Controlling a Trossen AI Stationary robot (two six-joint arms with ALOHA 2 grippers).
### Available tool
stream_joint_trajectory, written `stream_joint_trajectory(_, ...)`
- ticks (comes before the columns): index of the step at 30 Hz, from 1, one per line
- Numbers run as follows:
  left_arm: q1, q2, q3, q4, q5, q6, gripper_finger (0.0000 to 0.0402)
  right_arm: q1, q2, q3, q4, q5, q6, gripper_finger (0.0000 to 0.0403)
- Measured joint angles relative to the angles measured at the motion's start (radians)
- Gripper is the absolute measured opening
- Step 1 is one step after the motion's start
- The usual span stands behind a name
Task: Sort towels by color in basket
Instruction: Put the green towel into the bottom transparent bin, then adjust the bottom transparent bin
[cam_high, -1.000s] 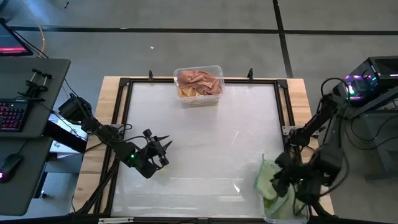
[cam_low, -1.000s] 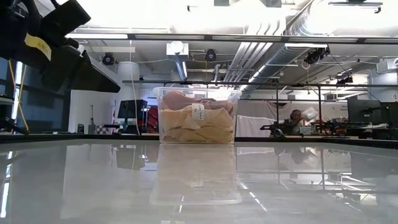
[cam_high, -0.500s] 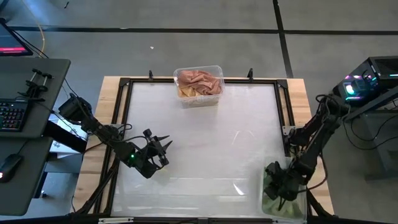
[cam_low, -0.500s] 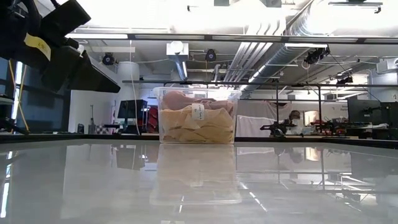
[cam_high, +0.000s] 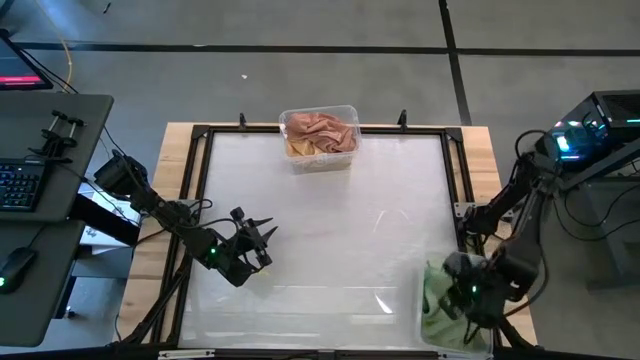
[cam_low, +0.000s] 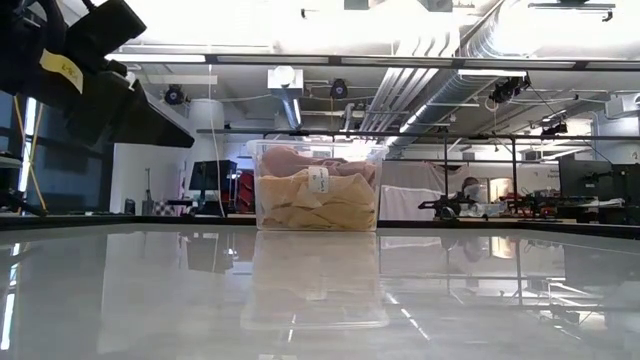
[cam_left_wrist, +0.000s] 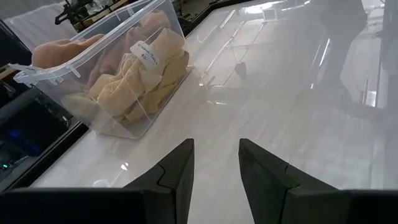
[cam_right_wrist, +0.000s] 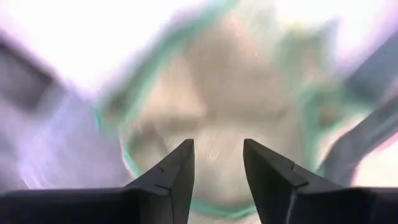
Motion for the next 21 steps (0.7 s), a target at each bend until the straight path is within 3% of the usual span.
stream_joint_trajectory(3, 0.002, 0.0, 0.0, 0.008, 0.0, 0.015, 0.0115, -0.025, 0.0, 0.079, -0.222, 0.134, 0.092, 0.0132)
stream_joint_trajectory(6, 0.005, 0.0, 0.0, 0.017, -0.001, 0.024, 0.0115, -0.085, -0.001, 0.097, -0.377, 0.179, 0.112, 0.0133)
stream_joint_trajectory(15, 0.026, 0.0, 0.0, 0.029, 0.009, 0.051, 0.0115, -0.406, -0.026, -0.077, -0.322, 0.223, -0.272, 0.0133)
stream_joint_trajectory(21, 0.027, 0.0, 0.0, 0.032, 0.022, 0.047, 0.0115, -0.508, -0.026, -0.093, -0.159, 0.168, -0.57, 0.0133)
